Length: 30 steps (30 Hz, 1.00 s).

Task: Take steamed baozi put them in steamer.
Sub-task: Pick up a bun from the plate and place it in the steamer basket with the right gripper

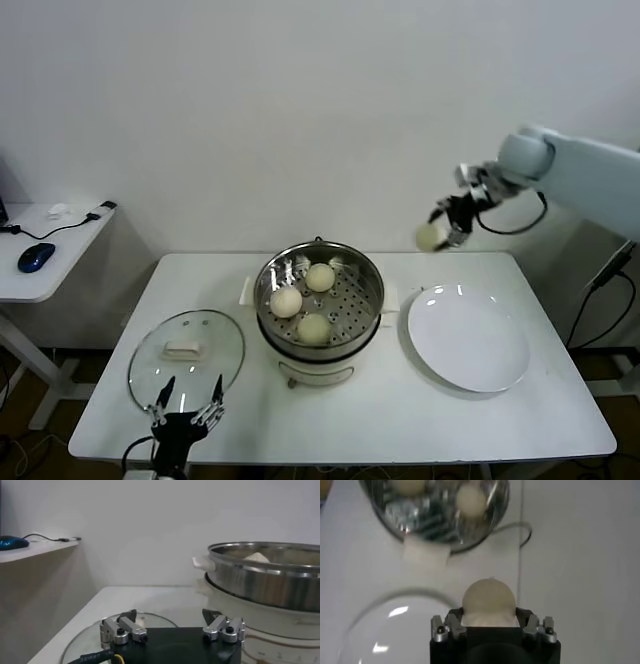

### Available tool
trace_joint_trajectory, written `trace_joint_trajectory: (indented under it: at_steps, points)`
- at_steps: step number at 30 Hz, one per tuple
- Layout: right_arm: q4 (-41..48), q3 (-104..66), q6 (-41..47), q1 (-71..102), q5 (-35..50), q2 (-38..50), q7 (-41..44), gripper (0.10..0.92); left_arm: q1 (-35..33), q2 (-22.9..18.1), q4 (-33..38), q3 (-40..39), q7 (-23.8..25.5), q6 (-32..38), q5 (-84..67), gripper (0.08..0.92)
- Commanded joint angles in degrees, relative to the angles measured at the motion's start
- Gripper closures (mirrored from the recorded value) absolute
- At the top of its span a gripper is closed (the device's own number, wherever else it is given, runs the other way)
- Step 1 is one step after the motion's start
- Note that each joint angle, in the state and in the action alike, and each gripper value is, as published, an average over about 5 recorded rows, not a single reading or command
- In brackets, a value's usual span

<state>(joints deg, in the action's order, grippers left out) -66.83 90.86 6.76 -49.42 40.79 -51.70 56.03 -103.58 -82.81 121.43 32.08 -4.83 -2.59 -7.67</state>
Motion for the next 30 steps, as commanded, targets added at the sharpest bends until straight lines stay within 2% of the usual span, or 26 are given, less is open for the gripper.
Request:
trace_joint_trajectory:
  at_steps: [1,6,14,30]
  points:
    - [-17.02,4.03,7.82,-12.30,19.31,-9.72,-6.56,0.321,-0.07,0.10,0.15,-0.09,0.01,-0.05,-0.03,0.177]
    - [-19.60,3.36,10.68,-3.09,17.69,-11.76,-11.05,0.319,-0.30,0.34,0.36,-0.04,-0.03,-0.17,-0.10,0.177]
    - [-13.74,3.57,12.70,8.26,9.23,-10.63,-13.14,0.321,-0.45,0.63,0.39,0.61,-0.02,-0.56,-0.43,0.177]
    - [-7.34,1.93,12.34,13.47,4.56,-9.99,-12.79,0.321,0.43,0.24,-0.93,0.74,0.07,-0.77,-0.80,0.177]
